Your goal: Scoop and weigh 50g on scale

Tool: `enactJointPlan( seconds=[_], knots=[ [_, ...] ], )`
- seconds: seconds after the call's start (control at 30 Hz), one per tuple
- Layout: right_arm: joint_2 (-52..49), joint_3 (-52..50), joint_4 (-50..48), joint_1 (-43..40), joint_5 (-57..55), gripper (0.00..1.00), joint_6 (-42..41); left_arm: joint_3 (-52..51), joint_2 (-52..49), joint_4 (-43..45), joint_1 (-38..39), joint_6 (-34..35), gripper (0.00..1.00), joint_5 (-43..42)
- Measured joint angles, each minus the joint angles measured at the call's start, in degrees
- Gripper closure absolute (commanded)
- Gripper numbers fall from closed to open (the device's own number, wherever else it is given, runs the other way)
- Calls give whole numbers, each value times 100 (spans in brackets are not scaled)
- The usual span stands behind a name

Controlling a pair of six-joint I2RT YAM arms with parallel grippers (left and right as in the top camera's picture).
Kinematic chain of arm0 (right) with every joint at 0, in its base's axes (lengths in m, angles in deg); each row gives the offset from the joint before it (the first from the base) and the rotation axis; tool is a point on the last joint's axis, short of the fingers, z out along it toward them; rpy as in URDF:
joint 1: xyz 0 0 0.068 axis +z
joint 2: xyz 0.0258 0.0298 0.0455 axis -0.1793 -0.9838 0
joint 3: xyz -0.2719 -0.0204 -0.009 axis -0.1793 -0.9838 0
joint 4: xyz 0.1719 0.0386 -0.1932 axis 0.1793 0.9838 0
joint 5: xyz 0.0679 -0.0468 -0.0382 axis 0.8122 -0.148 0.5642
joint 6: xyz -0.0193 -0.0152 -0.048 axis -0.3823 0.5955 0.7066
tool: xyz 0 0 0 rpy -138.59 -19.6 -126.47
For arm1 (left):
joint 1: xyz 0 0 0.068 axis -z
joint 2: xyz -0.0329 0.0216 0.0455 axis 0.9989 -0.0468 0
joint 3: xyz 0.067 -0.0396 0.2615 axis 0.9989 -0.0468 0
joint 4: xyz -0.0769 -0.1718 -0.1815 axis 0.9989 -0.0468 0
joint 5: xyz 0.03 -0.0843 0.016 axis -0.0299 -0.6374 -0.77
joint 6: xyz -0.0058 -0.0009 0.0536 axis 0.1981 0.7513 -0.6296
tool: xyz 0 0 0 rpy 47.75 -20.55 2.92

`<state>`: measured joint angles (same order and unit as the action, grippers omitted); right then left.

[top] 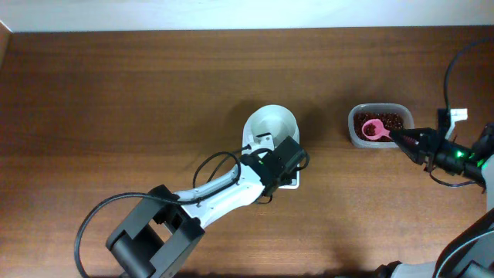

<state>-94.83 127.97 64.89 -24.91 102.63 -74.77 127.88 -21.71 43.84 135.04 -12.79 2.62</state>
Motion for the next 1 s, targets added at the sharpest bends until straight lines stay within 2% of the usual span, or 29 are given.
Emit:
enactJointPlan(
  seconds=[1.0],
  knots=[
    [0, 0, -105, 79, -17, 96, 2, 20, -190, 372, 103, -13, 100, 33]
  ],
)
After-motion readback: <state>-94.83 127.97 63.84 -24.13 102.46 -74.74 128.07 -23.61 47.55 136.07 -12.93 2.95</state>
